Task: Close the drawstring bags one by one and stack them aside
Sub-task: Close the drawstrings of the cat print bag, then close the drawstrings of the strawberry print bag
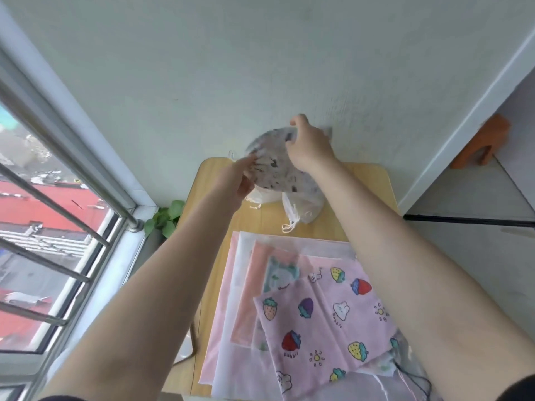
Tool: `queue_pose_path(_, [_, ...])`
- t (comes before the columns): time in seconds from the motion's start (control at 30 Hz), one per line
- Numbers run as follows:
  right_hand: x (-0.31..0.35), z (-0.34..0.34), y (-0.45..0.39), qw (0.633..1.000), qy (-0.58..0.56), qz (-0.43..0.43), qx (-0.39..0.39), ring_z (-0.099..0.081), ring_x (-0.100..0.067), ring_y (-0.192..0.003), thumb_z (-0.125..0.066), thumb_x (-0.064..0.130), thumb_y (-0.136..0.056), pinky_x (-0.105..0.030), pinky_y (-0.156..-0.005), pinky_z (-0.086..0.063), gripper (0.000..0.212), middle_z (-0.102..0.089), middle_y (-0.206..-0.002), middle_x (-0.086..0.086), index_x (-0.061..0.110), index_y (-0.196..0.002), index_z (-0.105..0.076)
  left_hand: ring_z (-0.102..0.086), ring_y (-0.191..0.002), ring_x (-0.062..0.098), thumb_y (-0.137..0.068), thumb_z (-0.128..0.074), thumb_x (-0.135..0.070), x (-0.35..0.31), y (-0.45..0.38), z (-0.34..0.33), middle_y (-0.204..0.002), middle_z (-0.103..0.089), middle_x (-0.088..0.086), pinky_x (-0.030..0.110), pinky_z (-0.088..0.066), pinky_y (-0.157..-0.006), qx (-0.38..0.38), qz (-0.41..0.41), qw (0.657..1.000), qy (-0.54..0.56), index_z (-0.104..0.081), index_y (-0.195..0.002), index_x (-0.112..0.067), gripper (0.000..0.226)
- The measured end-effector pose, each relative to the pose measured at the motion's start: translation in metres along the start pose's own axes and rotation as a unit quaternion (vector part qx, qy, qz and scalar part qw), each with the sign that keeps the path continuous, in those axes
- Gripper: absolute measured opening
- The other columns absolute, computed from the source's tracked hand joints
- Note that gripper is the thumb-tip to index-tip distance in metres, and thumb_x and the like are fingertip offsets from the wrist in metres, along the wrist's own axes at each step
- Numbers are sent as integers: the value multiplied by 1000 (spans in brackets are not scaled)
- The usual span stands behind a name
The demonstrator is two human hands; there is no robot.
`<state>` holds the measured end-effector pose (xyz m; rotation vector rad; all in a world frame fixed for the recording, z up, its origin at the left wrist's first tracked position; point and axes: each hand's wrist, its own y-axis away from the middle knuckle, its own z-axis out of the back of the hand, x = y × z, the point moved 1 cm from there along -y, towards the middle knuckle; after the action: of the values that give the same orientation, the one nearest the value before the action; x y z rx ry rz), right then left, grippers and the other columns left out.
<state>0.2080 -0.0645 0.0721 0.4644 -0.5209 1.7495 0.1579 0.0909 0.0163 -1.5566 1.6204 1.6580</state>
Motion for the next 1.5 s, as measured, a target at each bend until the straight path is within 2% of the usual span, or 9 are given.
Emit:
queue_pose_path(0.23, [-20,-33,17,995,14,-43,87,-60,-31,-105,-46,11,-94,-36,-84,-50,29,-63,-121,-15,3,-118,-60,-56,-65,18,-87,-70,-22,35,-9,20,-82,-55,8,30,-54,-54,-71,77,989,-107,-59,-98,-7,21])
queue_pose_path(0.4, [-41,-40,52,988,-4,-72,137,-61,-30,-67,-43,7,-84,-34,-59,-46,18,-61,-78,-19,10,-77,-59,-50,-54,15,-88,-60,-19,54,20,9,-69,-56,2,23,-39,-50,-53,-22,952,-300,-56,-79,-12,12])
queue_pose_path(0.5, [-60,-48,78,975,50,-82,200,-58,-23,-62,-50,9,-85,-31,-60,-45,15,-65,-78,-16,3,-78,-62,-57,-61,15,-87,-60,-20,86,43,-8,-73,-64,0,22,-45,-53,72,-59,860,-501,-66,-83,-9,13])
queue_pose_path(0.6, [-83,-53,117,953,154,-75,252,-59,-28,-75,-54,6,-85,-28,-62,-44,14,-62,-79,-7,8,-72,-59,-64,-86,17,-85,-58,-28,132,68,-18,-93,-68,-2,28,-52,-74,144,-104,684,-708,-73,-95,-13,24])
queue_pose_path(0.7, [-99,-54,149,942,244,-42,228,-52,-28,-102,-48,0,-84,-33,-81,-40,13,-55,-92,-3,12,-85,-55,-59,-105,22,-86,-59,-23,161,84,-17,-110,-64,0,32,-52,-84,128,-133,638,-747,-67,-110,-19,26])
queue_pose_path(0.8, [-110,-57,166,926,315,-7,209,-41,-26,-122,-51,2,-84,-41,-100,-31,35,-54,-122,-5,17,-114,-61,-58,-104,25,-86,-55,-16,172,91,-17,-108,-61,2,32,-49,-72,96,-159,622,-761,-64,-111,-17,26])
queue_pose_path(1.07, [-119,-56,183,928,330,-4,174,-36,-30,-124,-51,2,-85,-47,-103,-27,36,-46,-126,-10,13,-119,-58,-56,-79,23,-92,-51,-23,172,102,-15,-91,-59,2,30,-43,-62,78,-121,615,-776,-64,-97,-11,19])
queue_pose_path(1.23, [-122,-46,179,937,298,-46,177,-33,-30,-126,-53,7,-82,-48,-106,-28,39,-42,-129,-11,14,-120,-56,-51,-60,15,-87,-57,-26,158,99,3,-74,-59,1,25,-43,-51,53,-74,669,-738,-63,-76,-12,19])
queue_pose_path(1.5, [-75,-49,169,983,3,32,178,-55,-21,-91,-52,11,-88,-36,-79,-46,19,-55,-95,5,28,-92,-59,-69,-90,17,-80,-76,-35,128,114,36,-97,-72,1,28,-55,-74,263,102,695,-662,-68,-102,-12,32])
